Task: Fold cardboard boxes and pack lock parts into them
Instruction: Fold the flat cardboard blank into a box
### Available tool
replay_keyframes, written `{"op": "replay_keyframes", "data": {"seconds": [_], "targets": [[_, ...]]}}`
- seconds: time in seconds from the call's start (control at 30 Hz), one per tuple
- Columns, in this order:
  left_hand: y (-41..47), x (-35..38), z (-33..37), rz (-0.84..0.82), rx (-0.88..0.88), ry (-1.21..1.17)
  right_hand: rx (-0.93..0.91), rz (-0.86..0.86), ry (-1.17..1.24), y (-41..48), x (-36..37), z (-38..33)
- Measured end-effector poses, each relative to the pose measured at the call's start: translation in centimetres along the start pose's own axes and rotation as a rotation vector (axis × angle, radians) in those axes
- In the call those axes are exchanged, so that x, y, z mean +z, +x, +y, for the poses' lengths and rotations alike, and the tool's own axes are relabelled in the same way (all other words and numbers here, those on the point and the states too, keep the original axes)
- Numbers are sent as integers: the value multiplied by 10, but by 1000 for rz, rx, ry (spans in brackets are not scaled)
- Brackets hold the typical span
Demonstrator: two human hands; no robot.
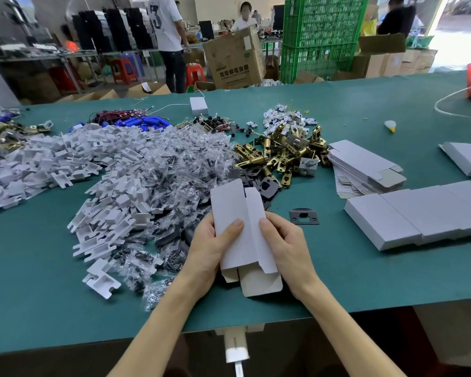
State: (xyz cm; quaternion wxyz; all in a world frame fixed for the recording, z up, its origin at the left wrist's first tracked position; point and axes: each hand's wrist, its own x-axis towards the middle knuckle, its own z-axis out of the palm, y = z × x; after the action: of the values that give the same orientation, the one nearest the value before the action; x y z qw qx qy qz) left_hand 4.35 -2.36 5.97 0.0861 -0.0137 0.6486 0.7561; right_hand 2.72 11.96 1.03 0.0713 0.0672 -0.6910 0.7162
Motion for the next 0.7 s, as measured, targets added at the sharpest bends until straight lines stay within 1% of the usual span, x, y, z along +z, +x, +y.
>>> {"op": "replay_keyframes", "data": {"seconds": [0.17, 0.3, 0.37, 0.7], "targets": [[-2, 0, 0, 32, 28, 14, 37, -20, -14, 1, 1, 1], [-2, 1, 2, 28, 34, 37, -4, 44, 27, 2, -2, 3], [-2, 2, 1, 21, 29, 47, 3, 76, 49, 2, -3, 4], [-4, 1, 2, 40, 26, 51, 16, 140, 71, 3, -4, 6]]}}
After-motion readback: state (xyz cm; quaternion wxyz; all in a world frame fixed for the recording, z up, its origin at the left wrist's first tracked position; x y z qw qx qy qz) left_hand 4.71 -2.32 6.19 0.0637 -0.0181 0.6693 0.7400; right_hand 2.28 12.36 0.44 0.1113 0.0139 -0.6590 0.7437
